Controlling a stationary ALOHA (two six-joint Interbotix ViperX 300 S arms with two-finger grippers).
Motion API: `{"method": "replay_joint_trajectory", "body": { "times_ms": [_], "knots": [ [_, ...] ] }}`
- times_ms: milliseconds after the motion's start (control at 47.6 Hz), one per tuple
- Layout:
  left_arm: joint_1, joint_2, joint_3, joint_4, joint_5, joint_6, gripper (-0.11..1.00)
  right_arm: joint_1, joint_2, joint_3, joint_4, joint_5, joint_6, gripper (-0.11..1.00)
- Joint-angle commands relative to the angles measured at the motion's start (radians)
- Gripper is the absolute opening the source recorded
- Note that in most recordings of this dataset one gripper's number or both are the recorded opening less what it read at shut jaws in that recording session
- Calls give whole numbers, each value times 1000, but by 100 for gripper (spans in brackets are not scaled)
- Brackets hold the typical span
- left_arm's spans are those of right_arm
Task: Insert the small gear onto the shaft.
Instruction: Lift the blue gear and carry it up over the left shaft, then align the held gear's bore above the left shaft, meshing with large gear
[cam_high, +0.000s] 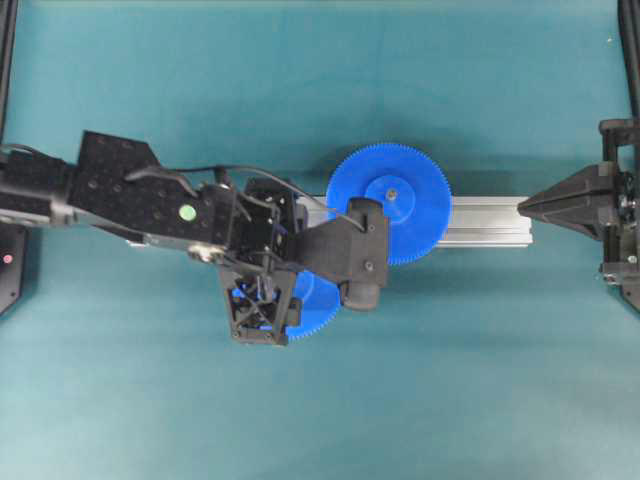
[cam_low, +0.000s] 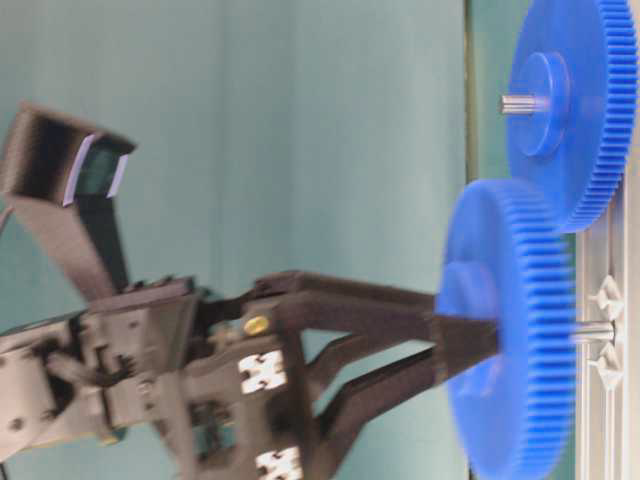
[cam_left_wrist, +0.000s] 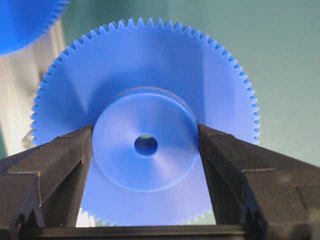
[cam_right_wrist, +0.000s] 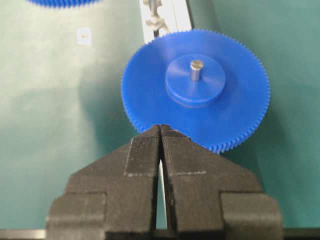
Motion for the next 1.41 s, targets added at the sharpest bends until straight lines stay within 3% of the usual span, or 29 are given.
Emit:
{"method": "replay_joint_trajectory", "body": {
  "times_ms": [0, 693, 1050, 1386],
  "knots": [
    [14, -61, -32, 6, 20, 8, 69, -2, 5, -12, 2, -9, 9, 5],
    [132, -120, -49, 8, 49, 153, 69, -2, 5, -11, 2, -9, 9, 5],
    [143, -114, -28, 8, 38, 156, 69, -2, 5, -8, 2, -9, 28, 5],
    [156, -115, 61, 8, -60, 156, 69, -2, 5, -8, 2, -9, 28, 5]
  ]
}}
